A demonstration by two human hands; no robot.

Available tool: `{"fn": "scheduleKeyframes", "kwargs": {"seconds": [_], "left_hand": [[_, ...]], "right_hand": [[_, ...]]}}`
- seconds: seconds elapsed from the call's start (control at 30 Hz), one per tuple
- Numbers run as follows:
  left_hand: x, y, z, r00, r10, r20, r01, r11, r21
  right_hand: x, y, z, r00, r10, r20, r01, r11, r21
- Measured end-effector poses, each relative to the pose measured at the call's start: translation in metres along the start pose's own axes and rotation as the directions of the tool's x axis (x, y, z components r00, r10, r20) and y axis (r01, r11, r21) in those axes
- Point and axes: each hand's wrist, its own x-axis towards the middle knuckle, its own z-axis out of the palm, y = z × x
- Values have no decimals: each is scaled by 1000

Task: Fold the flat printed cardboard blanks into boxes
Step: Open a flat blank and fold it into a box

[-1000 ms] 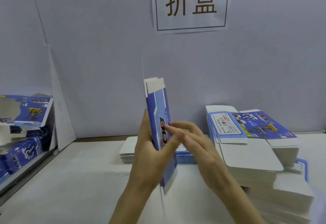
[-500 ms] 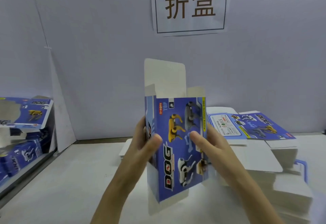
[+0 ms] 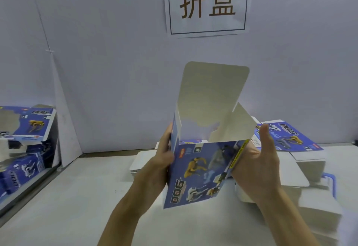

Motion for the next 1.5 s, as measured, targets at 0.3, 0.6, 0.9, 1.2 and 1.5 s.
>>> {"fn": "scheduleKeyframes", "kwargs": {"seconds": [0.3, 0.6, 0.9, 1.2, 1.5], "left_hand": [[3, 1, 9, 989, -111, -99, 112, 994, 6], [-1, -8, 6, 958, -173, -229, 191, 980, 61], [3, -4, 1, 933, -107, -343, 152, 982, 107], [2, -6, 2, 936, 107, -337, -10, 961, 276], [-3, -7, 15, 655, 576, -489, -466, 817, 339]], "right_hand": [[0, 3, -9, 997, -11, -74, 2, 993, -118], [2, 17, -10, 998, 15, -57, -35, 928, -372], [0, 14, -1, 999, 40, -7, -38, 876, -481], [0, 15, 4, 998, -21, -65, -14, 868, -497], [6, 28, 2, 857, -110, -503, -54, 952, -300]]}}
